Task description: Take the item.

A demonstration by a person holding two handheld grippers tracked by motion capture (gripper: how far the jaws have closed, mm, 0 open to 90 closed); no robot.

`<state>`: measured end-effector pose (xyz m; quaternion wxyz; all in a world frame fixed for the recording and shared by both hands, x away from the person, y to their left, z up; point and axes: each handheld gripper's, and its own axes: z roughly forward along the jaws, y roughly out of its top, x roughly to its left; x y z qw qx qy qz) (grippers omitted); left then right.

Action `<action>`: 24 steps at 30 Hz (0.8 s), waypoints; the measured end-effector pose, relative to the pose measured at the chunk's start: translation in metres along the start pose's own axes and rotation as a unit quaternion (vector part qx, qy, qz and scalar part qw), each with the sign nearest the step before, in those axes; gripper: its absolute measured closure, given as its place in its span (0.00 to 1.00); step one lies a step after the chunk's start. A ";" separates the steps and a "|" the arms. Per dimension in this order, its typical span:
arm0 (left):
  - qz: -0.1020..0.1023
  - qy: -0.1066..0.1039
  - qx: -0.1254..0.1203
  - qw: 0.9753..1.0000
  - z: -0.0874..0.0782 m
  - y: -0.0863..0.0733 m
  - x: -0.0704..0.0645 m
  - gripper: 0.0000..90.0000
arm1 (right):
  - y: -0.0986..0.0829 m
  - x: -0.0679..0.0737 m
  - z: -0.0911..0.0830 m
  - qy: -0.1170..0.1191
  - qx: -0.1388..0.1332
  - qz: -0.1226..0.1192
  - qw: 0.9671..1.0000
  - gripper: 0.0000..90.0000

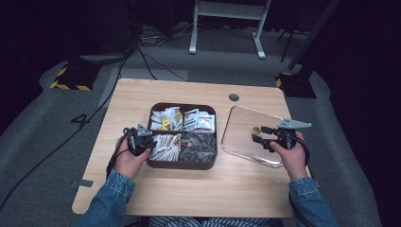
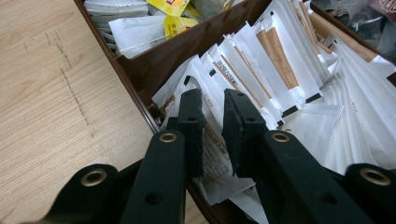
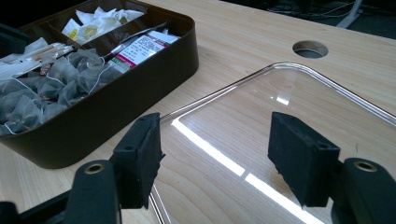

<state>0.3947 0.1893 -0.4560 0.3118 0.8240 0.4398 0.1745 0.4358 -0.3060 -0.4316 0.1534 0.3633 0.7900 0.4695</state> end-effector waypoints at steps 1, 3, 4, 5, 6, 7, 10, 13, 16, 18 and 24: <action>0.003 0.002 0.004 1.000 0.001 0.000 -0.001 0.86 | 0.000 0.001 0.001 0.001 0.000 -0.004 1.000 0.40; 0.006 0.004 0.010 1.000 0.003 0.000 -0.002 0.86 | 0.001 0.001 0.001 0.002 0.000 -0.004 1.000 0.40; 0.003 0.004 0.010 1.000 0.003 0.000 -0.002 0.86 | 0.001 0.002 0.001 0.003 0.000 -0.005 1.000 0.40; 0.003 0.004 0.012 1.000 0.002 0.000 -0.001 0.88 | 0.001 0.002 0.001 0.004 0.000 -0.006 1.000 0.40; -0.002 -0.001 0.013 1.000 0.002 0.000 0.000 0.90 | 0.001 0.002 0.001 0.005 -0.001 -0.005 1.000 0.40; -0.003 -0.006 0.014 1.000 0.003 -0.001 0.002 0.92 | 0.000 0.002 0.001 0.004 -0.001 -0.006 1.000 0.40; -0.008 -0.012 0.013 1.000 0.002 -0.001 0.005 0.96 | 0.000 0.001 0.000 0.002 0.000 -0.005 1.000 0.40; -0.020 -0.037 0.006 0.999 0.001 -0.003 0.010 0.99 | -0.001 0.000 0.000 0.001 0.000 -0.001 1.000 0.40; -0.032 -0.056 -0.017 0.998 -0.004 -0.004 0.014 0.99 | -0.002 -0.001 0.000 0.000 0.000 -0.001 1.000 0.40; -0.036 -0.064 -0.036 0.997 -0.008 -0.004 0.014 0.99 | -0.001 -0.002 0.000 -0.001 0.000 -0.001 1.000 0.40; -0.034 -0.095 -0.094 0.990 -0.023 -0.003 0.017 0.99 | -0.001 -0.001 0.001 0.001 0.000 -0.001 1.000 0.40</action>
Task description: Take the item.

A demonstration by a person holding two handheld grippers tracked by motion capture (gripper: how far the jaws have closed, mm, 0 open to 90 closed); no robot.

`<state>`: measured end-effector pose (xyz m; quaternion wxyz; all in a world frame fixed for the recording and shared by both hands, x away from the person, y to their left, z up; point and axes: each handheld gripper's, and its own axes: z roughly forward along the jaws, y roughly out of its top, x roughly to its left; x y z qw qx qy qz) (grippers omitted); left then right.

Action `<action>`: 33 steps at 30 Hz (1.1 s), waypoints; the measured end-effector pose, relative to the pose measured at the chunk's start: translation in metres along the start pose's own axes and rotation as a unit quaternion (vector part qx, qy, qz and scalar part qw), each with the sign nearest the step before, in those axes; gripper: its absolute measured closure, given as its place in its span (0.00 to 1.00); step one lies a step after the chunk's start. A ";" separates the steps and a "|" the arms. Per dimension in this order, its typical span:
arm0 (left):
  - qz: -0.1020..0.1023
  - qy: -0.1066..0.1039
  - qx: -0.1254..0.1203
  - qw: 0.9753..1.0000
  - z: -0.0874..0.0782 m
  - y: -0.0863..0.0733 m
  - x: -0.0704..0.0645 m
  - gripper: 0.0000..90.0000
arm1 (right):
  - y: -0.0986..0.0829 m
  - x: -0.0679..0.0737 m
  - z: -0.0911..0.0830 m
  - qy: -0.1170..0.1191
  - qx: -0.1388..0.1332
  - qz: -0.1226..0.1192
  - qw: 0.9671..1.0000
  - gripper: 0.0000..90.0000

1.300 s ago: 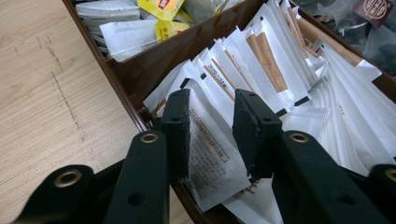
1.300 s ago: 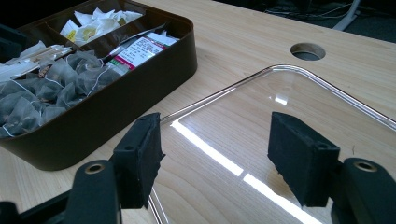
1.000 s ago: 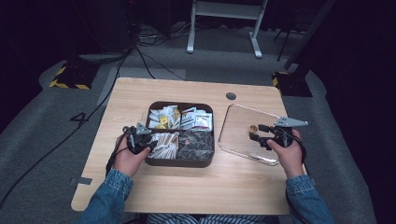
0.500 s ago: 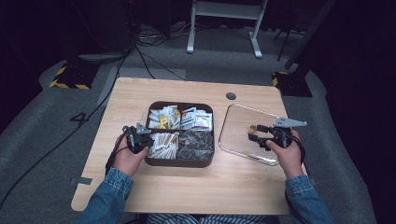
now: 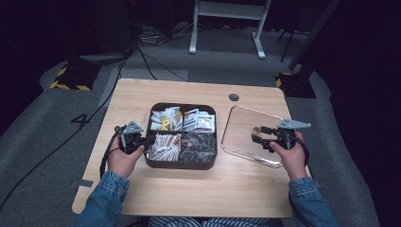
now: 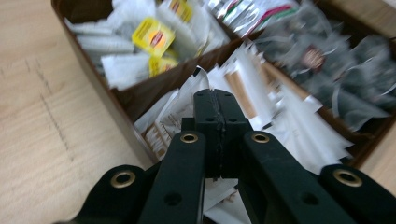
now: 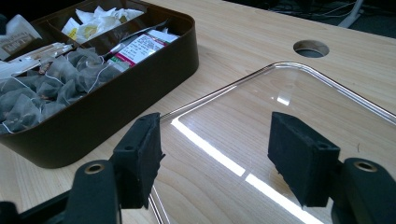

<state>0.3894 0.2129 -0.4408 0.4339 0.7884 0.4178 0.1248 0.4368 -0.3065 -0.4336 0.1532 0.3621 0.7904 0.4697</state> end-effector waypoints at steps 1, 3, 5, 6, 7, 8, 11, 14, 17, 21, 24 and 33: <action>-0.004 -0.007 -0.008 1.000 -0.002 0.000 0.000 0.99 | 0.000 0.000 -0.001 -0.001 -0.001 0.000 1.000 0.40; -0.005 -0.021 -0.024 0.999 -0.006 0.000 0.001 0.99 | 0.001 -0.001 -0.001 -0.001 -0.004 0.003 1.000 0.40; -0.012 -0.030 -0.037 0.999 -0.009 0.001 0.002 0.99 | 0.001 -0.001 -0.002 0.001 -0.004 0.007 1.000 0.40; -0.013 -0.036 -0.039 0.998 -0.011 0.001 0.001 0.99 | 0.001 -0.001 -0.002 0.001 -0.004 0.007 1.000 0.40; -0.014 -0.043 -0.047 0.998 -0.012 0.002 0.001 0.99 | 0.000 -0.002 -0.001 -0.001 -0.004 0.005 1.000 0.40; -0.011 -0.050 -0.050 0.997 -0.013 0.002 0.000 0.99 | 0.000 -0.002 -0.001 -0.001 -0.004 0.005 1.000 0.40; -0.001 -0.067 -0.063 0.996 -0.017 0.005 -0.004 0.99 | 0.000 -0.003 0.000 0.000 -0.004 0.007 1.000 0.40; 0.008 -0.085 -0.078 0.993 -0.022 0.008 -0.007 0.99 | 0.000 -0.003 0.000 -0.001 -0.004 0.006 1.000 0.40; 0.016 -0.106 -0.093 0.990 -0.026 0.010 -0.009 0.99 | 0.000 -0.003 -0.001 -0.001 -0.004 0.007 1.000 0.40; 0.027 -0.126 -0.112 0.985 -0.030 0.012 -0.013 0.99 | 0.000 -0.004 -0.001 0.001 -0.006 0.010 1.000 0.40; 0.034 -0.138 -0.114 0.983 -0.032 0.013 -0.016 0.99 | -0.001 -0.004 -0.001 0.000 -0.007 0.009 1.000 0.40; 0.046 -0.156 -0.123 0.979 -0.032 0.015 -0.025 0.99 | -0.001 -0.005 -0.001 0.001 -0.007 0.010 1.000 0.40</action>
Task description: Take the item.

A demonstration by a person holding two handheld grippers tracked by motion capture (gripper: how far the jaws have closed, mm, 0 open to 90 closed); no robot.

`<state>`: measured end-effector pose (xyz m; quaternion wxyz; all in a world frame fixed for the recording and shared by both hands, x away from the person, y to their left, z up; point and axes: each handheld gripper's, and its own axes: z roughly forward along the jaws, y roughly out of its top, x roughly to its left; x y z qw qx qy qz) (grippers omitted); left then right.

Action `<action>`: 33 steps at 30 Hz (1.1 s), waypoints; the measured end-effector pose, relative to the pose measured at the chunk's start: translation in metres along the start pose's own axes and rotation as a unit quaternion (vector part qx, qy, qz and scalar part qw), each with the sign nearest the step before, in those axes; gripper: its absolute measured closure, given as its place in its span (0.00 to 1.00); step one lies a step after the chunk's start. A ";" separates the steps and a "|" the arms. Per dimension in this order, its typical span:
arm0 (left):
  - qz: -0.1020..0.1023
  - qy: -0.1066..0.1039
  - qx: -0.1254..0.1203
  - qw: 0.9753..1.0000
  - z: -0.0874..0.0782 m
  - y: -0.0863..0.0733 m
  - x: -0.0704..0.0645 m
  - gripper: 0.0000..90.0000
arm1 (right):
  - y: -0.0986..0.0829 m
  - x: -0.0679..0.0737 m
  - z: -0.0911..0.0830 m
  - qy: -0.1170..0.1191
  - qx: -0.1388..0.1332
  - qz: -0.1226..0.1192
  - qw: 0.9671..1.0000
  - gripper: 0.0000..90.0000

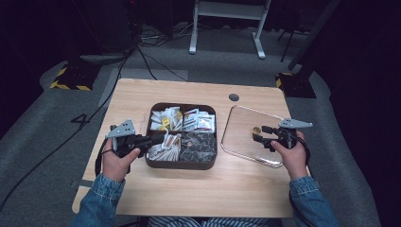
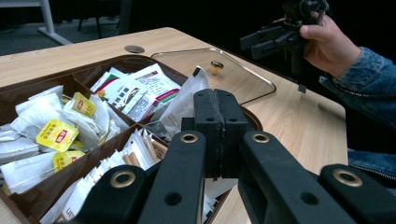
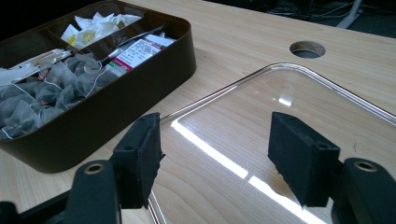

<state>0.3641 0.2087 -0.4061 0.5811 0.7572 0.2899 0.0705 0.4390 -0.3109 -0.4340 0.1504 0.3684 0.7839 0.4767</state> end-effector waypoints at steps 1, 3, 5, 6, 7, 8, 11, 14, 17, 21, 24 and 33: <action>0.002 -0.002 0.001 1.000 0.001 0.000 -0.002 0.99 | 0.000 0.000 0.000 0.001 0.000 0.000 1.000 0.40; 0.004 -0.005 0.002 1.000 0.003 -0.001 -0.005 0.99 | 0.000 0.001 0.000 0.002 -0.001 0.001 1.000 0.39; 0.011 -0.010 0.011 1.000 0.007 -0.001 -0.010 0.99 | 0.000 0.001 0.000 0.002 -0.001 0.002 1.000 0.39; 0.015 -0.012 0.012 1.000 0.008 -0.002 -0.012 0.99 | 0.000 0.001 0.000 0.001 -0.001 0.001 1.000 0.39; 0.016 -0.016 0.015 1.000 0.010 -0.002 -0.014 0.99 | 0.000 0.001 0.000 0.001 -0.001 0.001 1.000 0.39; 0.018 -0.021 0.016 1.000 0.013 -0.002 -0.017 0.99 | 0.000 0.001 -0.001 0.002 -0.001 0.002 1.000 0.39; 0.026 -0.029 0.028 0.999 0.020 -0.004 -0.024 0.99 | 0.000 0.001 -0.001 0.001 -0.001 0.002 1.000 0.39; 0.031 -0.036 0.032 0.998 0.025 -0.005 -0.029 0.99 | 0.000 0.001 0.000 0.002 0.000 -0.001 1.000 0.39; 0.037 -0.045 0.030 0.998 0.029 -0.008 -0.033 0.99 | 0.000 0.001 0.000 0.002 0.000 0.000 1.000 0.39; 0.043 -0.059 0.035 0.997 0.037 -0.013 -0.039 0.99 | -0.001 0.001 0.002 0.004 0.003 -0.002 1.000 0.39; 0.047 -0.068 0.041 0.996 0.042 -0.015 -0.043 0.99 | -0.001 0.003 0.002 0.006 0.003 0.000 1.000 0.39; 0.055 -0.086 0.052 0.993 0.055 -0.022 -0.049 0.99 | -0.002 0.003 0.004 0.007 0.004 0.000 1.000 0.39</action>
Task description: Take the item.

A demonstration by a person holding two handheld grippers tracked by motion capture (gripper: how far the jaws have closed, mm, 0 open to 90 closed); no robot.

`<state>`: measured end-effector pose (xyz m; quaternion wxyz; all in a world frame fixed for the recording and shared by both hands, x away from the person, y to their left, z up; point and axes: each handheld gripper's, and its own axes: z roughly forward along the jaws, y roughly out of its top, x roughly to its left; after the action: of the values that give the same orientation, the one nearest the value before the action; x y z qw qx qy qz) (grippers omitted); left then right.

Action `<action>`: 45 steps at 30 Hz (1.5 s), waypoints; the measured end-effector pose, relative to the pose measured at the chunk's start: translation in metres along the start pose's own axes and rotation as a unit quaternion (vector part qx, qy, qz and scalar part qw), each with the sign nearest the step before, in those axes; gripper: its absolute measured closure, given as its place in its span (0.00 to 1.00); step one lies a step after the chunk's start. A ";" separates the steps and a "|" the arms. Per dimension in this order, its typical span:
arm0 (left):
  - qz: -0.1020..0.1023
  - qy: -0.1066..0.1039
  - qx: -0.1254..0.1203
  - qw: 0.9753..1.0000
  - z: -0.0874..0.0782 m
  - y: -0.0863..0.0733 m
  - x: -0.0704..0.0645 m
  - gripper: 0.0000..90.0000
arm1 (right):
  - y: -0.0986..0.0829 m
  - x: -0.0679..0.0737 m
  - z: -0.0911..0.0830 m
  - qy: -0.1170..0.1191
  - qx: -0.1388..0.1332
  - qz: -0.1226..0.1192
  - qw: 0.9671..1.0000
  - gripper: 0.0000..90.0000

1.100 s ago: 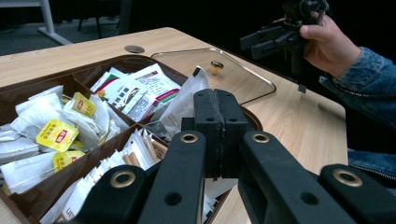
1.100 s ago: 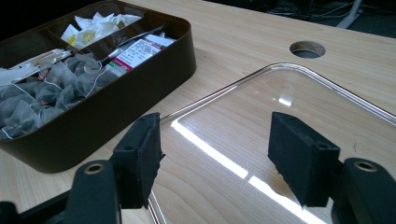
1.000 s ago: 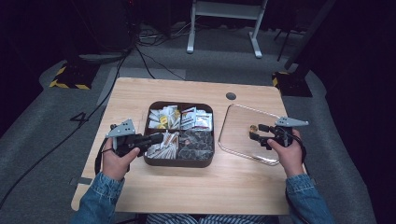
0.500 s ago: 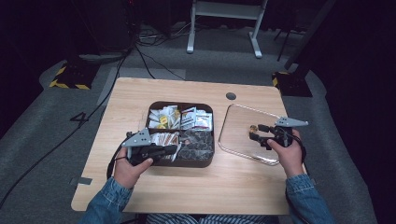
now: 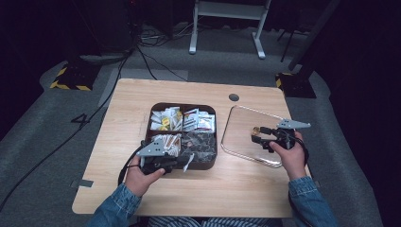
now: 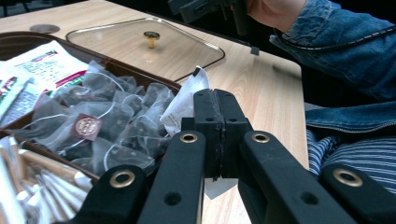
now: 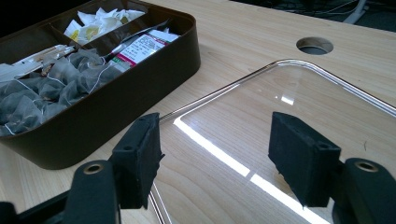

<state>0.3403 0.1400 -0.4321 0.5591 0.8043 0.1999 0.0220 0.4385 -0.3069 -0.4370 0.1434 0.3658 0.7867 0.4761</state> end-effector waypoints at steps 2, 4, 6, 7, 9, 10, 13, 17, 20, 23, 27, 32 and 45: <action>0.002 -0.004 0.002 1.000 0.003 -0.001 -0.001 0.99 | 0.000 0.000 0.000 0.000 0.001 0.003 1.000 0.39; 0.002 -0.008 0.006 1.000 0.006 -0.002 -0.003 0.99 | -0.001 0.000 0.001 0.000 0.001 0.002 1.000 0.39; 0.001 -0.015 0.012 1.000 0.010 -0.005 -0.003 0.99 | -0.001 -0.001 0.001 -0.001 0.002 0.000 1.000 0.39; -0.005 -0.020 0.018 1.000 0.015 -0.008 -0.002 0.99 | -0.001 -0.001 0.001 -0.001 0.002 0.000 1.000 0.39; -0.007 -0.023 0.023 0.999 0.017 -0.009 -0.002 0.99 | -0.001 0.000 0.001 -0.001 0.002 0.000 1.000 0.39; -0.007 -0.024 0.027 0.999 0.019 -0.010 -0.003 0.99 | -0.001 0.000 0.001 -0.001 0.002 0.000 1.000 0.39; -0.002 -0.029 0.039 0.999 0.024 -0.011 -0.004 0.99 | -0.001 0.000 0.000 -0.002 0.002 0.003 1.000 0.39; -0.001 -0.033 0.053 0.998 0.030 -0.014 -0.005 0.99 | -0.002 0.000 0.000 -0.001 0.001 0.005 1.000 0.39; -0.001 -0.032 0.057 0.998 0.034 -0.017 -0.005 0.99 | -0.002 -0.001 0.000 -0.001 0.000 0.004 1.000 0.39; -0.004 -0.030 0.071 0.997 0.038 -0.022 -0.002 0.99 | -0.002 0.000 0.001 0.000 0.002 0.004 1.000 0.39; -0.005 -0.030 0.076 0.997 0.040 -0.024 -0.001 0.99 | -0.001 0.000 0.001 0.001 0.001 0.003 1.000 0.38; 0.001 -0.035 0.100 0.994 0.047 -0.028 -0.002 0.99 | -0.002 -0.001 0.001 0.000 0.001 0.002 1.000 0.38; 0.005 -0.055 0.151 0.987 0.059 -0.034 -0.003 0.98 | -0.001 0.000 0.002 0.002 0.002 0.001 1.000 0.38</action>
<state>0.3428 0.0970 -0.4848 0.4416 0.8804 0.1658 -0.0495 0.4390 -0.3064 -0.4389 0.1407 0.3664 0.7874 0.4754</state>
